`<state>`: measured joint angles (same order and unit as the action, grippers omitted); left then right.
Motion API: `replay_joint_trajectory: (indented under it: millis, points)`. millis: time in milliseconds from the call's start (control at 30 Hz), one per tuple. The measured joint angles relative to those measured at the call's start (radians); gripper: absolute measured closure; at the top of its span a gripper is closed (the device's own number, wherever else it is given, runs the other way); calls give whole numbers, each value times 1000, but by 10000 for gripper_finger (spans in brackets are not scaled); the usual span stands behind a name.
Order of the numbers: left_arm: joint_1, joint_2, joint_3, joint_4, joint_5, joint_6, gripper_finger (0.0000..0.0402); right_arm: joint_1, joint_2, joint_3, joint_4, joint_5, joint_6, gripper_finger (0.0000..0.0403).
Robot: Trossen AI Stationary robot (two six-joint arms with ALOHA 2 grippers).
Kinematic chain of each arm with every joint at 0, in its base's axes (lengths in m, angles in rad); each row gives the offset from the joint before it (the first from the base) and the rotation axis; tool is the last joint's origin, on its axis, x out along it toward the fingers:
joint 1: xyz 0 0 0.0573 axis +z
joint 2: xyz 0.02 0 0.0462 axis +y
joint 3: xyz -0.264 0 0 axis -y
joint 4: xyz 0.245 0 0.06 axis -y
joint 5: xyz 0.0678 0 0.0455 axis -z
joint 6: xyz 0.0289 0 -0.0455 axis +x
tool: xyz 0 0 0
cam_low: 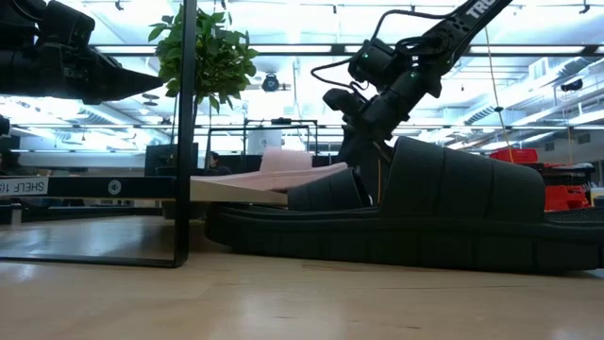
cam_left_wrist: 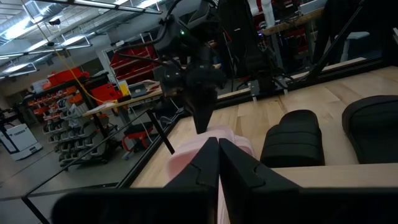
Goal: Pick and place slides into the shelf
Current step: Put the top pink slipper on the shelf
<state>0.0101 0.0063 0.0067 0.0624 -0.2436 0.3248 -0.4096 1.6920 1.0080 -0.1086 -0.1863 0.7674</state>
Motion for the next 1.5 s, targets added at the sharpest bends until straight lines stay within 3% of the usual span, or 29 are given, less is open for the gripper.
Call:
replay_joint_trajectory:
  millis: [233,500,1100,1500]
  points:
    - [0,0,0,0,0,0,378,14,0,0,129,0,71,396]
    - [0,0,0,0,0,0,390,54,0,0,152,176,145,399]
    - [0,0,0,0,0,-27,386,154,0,0,185,414,300,400]
    - [0,0,0,0,0,-27,378,158,26,0,181,412,335,400]
